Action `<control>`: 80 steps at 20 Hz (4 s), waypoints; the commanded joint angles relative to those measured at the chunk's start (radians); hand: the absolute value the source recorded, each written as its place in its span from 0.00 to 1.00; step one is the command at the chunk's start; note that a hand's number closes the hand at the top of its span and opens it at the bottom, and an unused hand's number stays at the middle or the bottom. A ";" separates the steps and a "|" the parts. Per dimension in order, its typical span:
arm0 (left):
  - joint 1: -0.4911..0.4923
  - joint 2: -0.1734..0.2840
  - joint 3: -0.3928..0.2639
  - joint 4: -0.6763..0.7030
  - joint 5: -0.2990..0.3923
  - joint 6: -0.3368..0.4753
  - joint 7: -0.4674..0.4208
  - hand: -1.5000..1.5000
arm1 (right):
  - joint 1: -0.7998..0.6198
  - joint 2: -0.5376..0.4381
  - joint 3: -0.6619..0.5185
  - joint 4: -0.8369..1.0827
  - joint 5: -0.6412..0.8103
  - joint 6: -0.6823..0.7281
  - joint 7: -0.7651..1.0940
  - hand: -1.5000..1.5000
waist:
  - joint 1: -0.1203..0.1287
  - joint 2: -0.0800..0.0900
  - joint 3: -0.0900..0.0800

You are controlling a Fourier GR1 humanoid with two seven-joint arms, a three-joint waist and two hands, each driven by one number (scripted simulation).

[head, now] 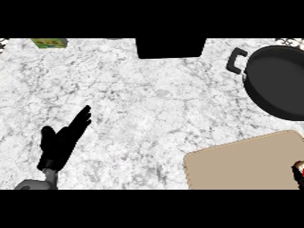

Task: Pick the cupcake from the tray and place it in the pot

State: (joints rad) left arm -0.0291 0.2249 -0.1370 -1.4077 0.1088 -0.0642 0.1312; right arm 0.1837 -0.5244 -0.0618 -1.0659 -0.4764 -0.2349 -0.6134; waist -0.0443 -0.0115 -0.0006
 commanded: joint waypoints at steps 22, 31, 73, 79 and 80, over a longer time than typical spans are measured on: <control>-0.106 -0.027 0.055 0.119 -0.020 -0.068 -0.014 0.50 | 0.166 -0.349 -0.189 -0.328 0.187 -0.188 0.283 1.00 | 0.035 0.012 -0.002; -0.073 -0.036 0.026 0.023 -0.035 -0.076 0.036 0.50 | -0.146 -0.533 -0.036 -0.277 0.362 -0.129 0.678 1.00 | 0.070 0.015 0.000; -0.039 -0.071 0.029 0.056 -0.079 -0.074 -0.019 0.50 | -0.983 -0.167 -0.106 0.504 0.558 -0.253 0.709 0.00 | 0.053 0.016 0.002; -0.049 -0.075 0.044 -0.047 -0.060 -0.046 0.090 0.50 | -0.868 -0.236 -0.272 0.457 0.424 -0.233 0.540 0.00 | 0.042 0.008 0.003; -0.009 -0.057 0.053 0.008 -0.061 -0.076 0.016 0.50 | -0.827 -0.256 -0.311 0.466 0.392 -0.198 0.474 0.00 | 0.042 0.011 0.002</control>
State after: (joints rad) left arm -0.0704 0.1596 -0.0904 -1.3773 0.0419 -0.1347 0.1430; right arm -0.7187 -0.7337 -0.2686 -0.5844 0.0001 -0.4675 -0.0185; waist 0.0017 0.0015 0.0018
